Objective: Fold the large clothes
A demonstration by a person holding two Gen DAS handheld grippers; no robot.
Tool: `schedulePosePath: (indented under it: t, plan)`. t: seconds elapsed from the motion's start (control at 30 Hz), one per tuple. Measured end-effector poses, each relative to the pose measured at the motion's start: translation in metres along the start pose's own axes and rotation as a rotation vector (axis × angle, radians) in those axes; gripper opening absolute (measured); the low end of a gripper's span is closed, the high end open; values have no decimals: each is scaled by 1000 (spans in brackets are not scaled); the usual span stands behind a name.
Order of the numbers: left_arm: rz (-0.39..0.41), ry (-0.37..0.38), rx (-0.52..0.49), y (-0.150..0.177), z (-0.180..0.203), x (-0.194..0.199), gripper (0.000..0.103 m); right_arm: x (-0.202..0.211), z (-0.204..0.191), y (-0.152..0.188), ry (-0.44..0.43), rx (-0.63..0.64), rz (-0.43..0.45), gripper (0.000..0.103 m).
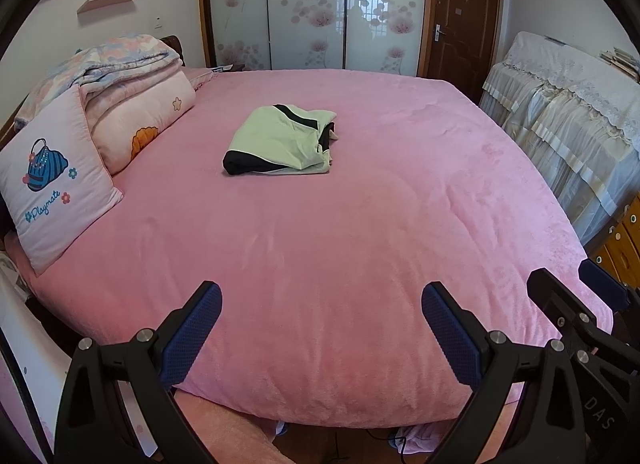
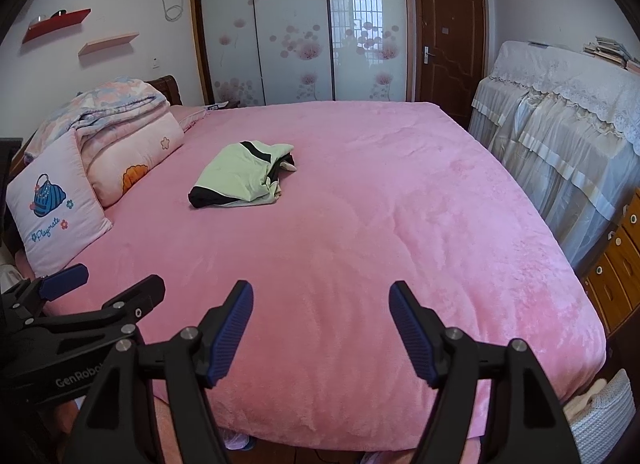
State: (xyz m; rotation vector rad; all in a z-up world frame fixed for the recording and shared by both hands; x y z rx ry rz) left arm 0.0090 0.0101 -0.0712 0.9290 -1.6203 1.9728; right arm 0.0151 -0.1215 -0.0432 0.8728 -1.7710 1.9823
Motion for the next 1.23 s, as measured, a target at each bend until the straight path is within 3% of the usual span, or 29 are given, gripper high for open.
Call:
schedulePosePath:
  t: [1.23]
  plan:
    - [-40, -22, -17, 6, -5, -7, 100, -5, -5, 14, -2, -20, -20, 78]
Point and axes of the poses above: each gripper's, at about its wrist camera, not at the fingertips, and x roughly against the way its jaws point, z to its right, y to its underside, the point moved 10 cm from there along -x, roughly the way its jaws point, and after that the axes turned 7 degrees about x, right-handed, at the moved point
